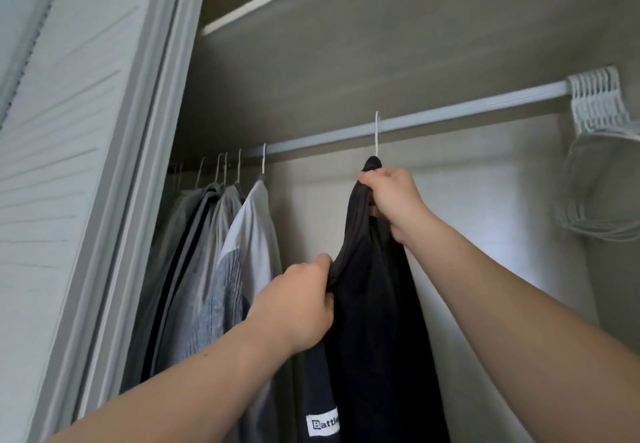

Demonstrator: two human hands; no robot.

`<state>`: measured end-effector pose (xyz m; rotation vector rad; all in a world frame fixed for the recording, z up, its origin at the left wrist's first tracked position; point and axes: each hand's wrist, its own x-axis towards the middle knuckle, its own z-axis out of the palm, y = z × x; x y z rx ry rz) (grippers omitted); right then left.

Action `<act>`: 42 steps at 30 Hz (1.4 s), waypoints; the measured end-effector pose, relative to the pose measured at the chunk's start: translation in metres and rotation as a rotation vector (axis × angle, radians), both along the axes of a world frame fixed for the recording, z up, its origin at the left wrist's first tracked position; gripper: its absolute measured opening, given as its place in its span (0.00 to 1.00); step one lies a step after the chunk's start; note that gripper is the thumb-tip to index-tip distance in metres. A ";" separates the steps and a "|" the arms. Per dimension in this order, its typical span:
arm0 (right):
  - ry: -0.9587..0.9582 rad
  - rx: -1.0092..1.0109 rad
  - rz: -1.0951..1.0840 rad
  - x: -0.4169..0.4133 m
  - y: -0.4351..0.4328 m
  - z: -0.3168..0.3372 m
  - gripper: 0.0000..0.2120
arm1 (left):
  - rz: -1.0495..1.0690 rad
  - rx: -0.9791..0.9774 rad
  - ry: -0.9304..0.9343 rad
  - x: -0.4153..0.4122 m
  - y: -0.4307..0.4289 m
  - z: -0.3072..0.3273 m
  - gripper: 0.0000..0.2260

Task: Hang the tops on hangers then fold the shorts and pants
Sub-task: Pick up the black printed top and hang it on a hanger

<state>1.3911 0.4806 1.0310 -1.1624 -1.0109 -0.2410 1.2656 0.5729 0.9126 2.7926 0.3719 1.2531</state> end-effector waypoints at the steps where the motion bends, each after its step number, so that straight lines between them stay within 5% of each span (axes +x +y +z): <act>1: -0.026 -0.009 -0.024 0.003 0.003 0.005 0.05 | 0.016 0.015 0.003 0.002 0.003 0.006 0.06; 17: 0.063 -0.137 -0.044 0.015 0.033 0.012 0.05 | 0.159 0.094 0.070 0.004 0.037 0.018 0.04; 20: -0.052 -0.313 -0.074 0.001 0.027 0.008 0.07 | 0.201 0.128 0.143 -0.001 0.040 0.011 0.08; 24: -0.300 -0.529 -0.374 -0.018 0.029 -0.007 0.21 | 0.225 0.150 0.190 -0.010 0.047 0.009 0.10; 27: -0.423 -0.504 -0.497 -0.022 0.039 -0.010 0.17 | 0.276 0.183 0.228 -0.018 0.052 0.010 0.10; 33: -0.384 -0.453 -0.208 -0.011 0.079 -0.004 0.10 | 0.367 0.187 0.275 -0.035 0.062 0.016 0.12; 42: -0.369 -0.493 -0.135 0.006 0.141 0.003 0.18 | 0.459 0.118 0.331 -0.065 0.079 0.020 0.16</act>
